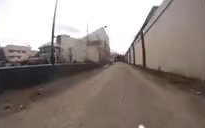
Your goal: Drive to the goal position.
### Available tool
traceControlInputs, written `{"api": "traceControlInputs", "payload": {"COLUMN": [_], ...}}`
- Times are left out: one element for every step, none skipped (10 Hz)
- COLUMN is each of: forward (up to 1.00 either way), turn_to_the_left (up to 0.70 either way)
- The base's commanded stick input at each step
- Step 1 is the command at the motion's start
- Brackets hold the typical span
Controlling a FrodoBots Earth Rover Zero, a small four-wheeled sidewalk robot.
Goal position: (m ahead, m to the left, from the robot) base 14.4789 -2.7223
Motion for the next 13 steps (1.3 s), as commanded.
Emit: {"api": "traceControlInputs", "payload": {"forward": [0.3,0.3,0.3,0.3,0.3,0.3,0.3,0.3,0.3,0.3,0.3,0.3,0.3], "turn_to_the_left": [0.0,0.0,0.0,0.0,0.0,0.0,0.0,0.0,0.0,0.0,0.0,0.0,0.0]}}
